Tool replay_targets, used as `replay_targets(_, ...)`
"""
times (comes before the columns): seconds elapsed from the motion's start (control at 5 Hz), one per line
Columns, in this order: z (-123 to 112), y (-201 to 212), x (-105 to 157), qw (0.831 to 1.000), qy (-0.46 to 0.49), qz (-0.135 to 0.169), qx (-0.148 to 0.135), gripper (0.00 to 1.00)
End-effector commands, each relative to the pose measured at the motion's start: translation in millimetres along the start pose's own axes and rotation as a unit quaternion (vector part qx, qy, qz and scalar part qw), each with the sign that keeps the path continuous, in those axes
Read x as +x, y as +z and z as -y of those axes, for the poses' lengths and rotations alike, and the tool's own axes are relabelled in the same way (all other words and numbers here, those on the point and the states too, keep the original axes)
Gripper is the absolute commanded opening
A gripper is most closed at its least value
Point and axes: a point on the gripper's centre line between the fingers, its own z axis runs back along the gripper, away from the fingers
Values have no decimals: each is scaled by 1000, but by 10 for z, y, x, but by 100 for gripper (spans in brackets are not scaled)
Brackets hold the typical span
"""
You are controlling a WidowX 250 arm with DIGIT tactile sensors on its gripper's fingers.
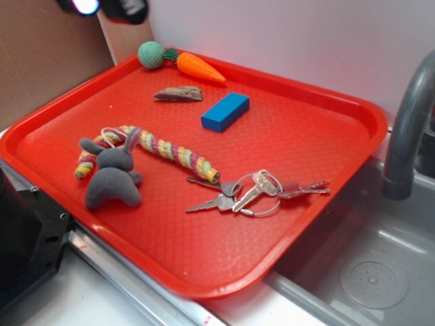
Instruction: Grab the blue block.
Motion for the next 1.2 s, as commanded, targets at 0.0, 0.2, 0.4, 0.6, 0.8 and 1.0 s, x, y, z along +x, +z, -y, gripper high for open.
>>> replay_targets(0.0, 10, -199, 269, 992, 122, 40, -15, 100)
replay_targets(0.2, 10, -199, 269, 992, 122, 40, -15, 100)
replay_targets(0.4, -170, -585, 490, 991, 128, 37, -12, 100)
replay_targets(0.6, -200, -847, 639, 995, 100, 16, -9, 100)
replay_targets(0.8, -164, -1239, 761, 996, 79, -27, -10, 100)
replay_targets(1.0, -216, -1472, 751, 995, 76, -55, -18, 100)
